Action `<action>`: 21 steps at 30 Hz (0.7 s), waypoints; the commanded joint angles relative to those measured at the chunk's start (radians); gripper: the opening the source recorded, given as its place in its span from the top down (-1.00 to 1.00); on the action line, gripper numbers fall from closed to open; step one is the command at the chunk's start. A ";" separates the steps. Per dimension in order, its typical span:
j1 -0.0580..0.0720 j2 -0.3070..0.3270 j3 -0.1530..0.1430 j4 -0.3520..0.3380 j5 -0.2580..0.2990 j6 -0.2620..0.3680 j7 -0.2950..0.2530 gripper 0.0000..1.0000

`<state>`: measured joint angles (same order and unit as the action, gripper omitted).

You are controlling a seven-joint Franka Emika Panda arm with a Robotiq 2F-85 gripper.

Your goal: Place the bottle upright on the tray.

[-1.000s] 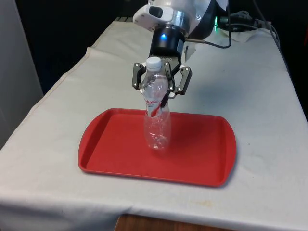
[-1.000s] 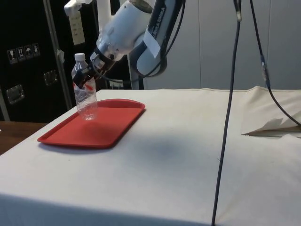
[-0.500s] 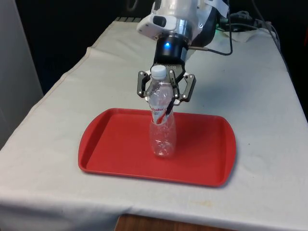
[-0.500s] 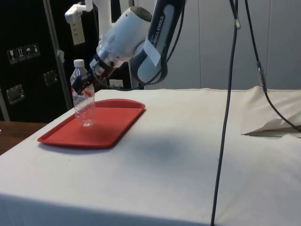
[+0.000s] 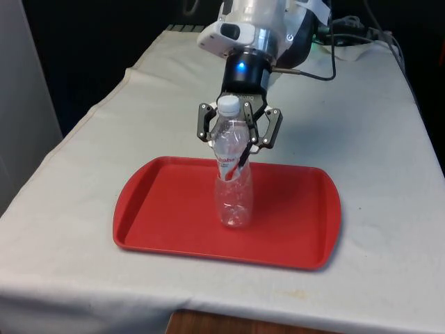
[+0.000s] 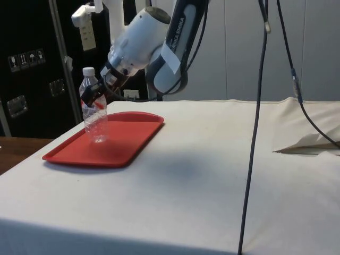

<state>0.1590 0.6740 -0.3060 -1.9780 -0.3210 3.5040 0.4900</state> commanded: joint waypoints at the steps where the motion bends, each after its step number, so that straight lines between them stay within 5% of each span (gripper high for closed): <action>1: -0.012 0.002 0.016 0.008 -0.009 -0.015 0.004 0.33; 7: -0.013 -0.002 0.018 0.017 -0.010 -0.047 0.003 0.33; 10: 0.000 0.002 0.000 0.021 0.000 -0.045 0.000 0.33; 18: -0.014 0.010 0.016 0.022 -0.003 -0.036 0.011 0.33; 19: -0.001 0.005 -0.001 0.021 0.001 -0.046 0.006 0.33; 20: -0.015 0.012 0.017 0.022 -0.004 -0.034 0.014 0.33; 21: -0.014 0.012 0.016 0.022 -0.004 -0.035 0.016 0.33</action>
<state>0.1580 0.6830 -0.3070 -1.9570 -0.3200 3.4600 0.5010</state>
